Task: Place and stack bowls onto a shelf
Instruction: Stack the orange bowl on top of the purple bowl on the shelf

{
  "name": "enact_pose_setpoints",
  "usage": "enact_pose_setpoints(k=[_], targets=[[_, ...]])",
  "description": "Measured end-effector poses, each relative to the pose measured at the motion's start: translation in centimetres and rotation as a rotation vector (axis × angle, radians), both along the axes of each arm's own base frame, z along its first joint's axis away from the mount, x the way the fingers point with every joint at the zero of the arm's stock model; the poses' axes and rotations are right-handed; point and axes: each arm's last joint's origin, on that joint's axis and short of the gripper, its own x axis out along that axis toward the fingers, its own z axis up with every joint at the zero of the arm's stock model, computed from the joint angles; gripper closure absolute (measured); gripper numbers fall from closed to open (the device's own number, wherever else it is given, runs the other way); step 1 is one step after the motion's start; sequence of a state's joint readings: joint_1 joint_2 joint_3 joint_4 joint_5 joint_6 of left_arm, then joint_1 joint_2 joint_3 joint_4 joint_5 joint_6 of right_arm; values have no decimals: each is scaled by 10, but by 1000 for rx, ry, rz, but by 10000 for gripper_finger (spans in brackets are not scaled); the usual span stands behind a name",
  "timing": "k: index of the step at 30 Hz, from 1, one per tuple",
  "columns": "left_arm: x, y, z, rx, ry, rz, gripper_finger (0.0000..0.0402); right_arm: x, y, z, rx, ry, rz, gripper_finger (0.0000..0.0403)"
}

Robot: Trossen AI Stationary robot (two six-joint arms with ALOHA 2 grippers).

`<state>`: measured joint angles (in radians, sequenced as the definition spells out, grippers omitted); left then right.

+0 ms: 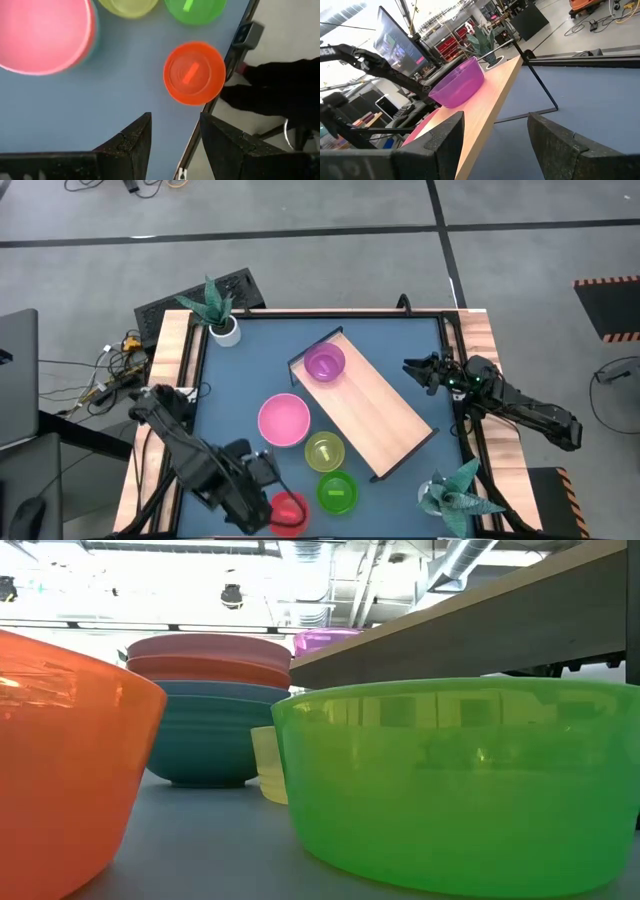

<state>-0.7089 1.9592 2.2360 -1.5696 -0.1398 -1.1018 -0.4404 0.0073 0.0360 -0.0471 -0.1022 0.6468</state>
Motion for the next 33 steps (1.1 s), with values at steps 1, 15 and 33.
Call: enact_pose_setpoints(k=[1,15,33], targets=[[2,-5,-5,4,10,0,251,0,0,0,0,0,0,158],[15,-39,-59,150,63,-58,250,0,0,0,24,-6,-1,158],[51,-18,-157,-4,77,345,250,0,0,0,19,-2,1,158]])
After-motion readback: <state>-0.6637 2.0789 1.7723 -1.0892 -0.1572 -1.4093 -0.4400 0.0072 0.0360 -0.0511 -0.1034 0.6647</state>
